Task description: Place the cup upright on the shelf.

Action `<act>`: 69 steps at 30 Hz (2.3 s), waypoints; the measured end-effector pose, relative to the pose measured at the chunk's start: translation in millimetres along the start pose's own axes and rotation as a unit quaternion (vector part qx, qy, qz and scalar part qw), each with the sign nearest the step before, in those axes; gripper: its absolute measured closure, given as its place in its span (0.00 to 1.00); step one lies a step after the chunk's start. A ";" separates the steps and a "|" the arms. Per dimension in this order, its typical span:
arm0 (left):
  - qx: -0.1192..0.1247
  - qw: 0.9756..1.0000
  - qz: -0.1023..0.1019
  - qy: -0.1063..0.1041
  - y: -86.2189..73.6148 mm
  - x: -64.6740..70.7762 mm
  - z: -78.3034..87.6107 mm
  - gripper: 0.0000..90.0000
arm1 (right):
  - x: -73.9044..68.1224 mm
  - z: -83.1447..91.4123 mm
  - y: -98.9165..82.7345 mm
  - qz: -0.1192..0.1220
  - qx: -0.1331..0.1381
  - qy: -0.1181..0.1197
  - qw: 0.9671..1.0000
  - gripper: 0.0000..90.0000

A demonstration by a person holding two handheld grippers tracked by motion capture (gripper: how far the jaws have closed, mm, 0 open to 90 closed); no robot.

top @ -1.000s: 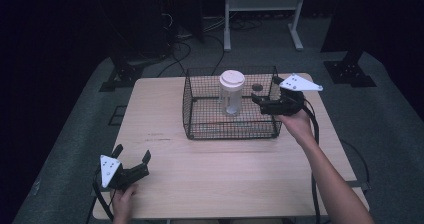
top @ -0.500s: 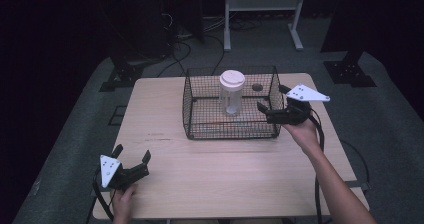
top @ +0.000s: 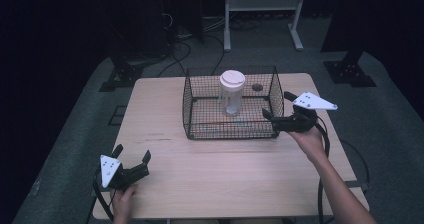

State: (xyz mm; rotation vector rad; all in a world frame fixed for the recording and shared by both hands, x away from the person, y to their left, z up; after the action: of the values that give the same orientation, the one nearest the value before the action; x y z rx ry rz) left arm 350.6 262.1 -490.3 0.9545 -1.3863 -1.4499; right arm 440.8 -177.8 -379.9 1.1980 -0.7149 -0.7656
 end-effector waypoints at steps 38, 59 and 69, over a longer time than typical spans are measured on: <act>-0.001 1.000 -0.004 0.002 -0.2 0.5 0.2 0.00 | 10.2 45.0 -39.3 -0.007 -0.009 -0.017 1.000 0.03; -0.001 1.000 -0.004 0.002 -0.3 0.5 0.2 0.00 | 34.8 75.7 -68.8 -0.028 -0.013 -0.059 0.998 0.03; 0.001 1.000 0.001 0.001 0.1 -0.5 0.6 0.00 | 41.6 88.4 -92.8 -0.042 -0.027 -0.073 0.996 0.03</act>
State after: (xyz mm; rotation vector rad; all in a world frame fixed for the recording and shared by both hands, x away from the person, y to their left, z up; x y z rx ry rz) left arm 350.3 262.7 -490.2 0.9554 -1.3865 -1.4466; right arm 379.0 -276.4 -447.8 1.1369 -0.7634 -0.9440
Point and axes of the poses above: each handheld gripper's, and its own axes: z roughly backward along the jaws, y roughly out of its top, x roughly to its right, the point moved 9 cm from there along -z, roughly forward along the jaws, and after that the axes turned 4 degrees about -y, right-handed, at the moved point
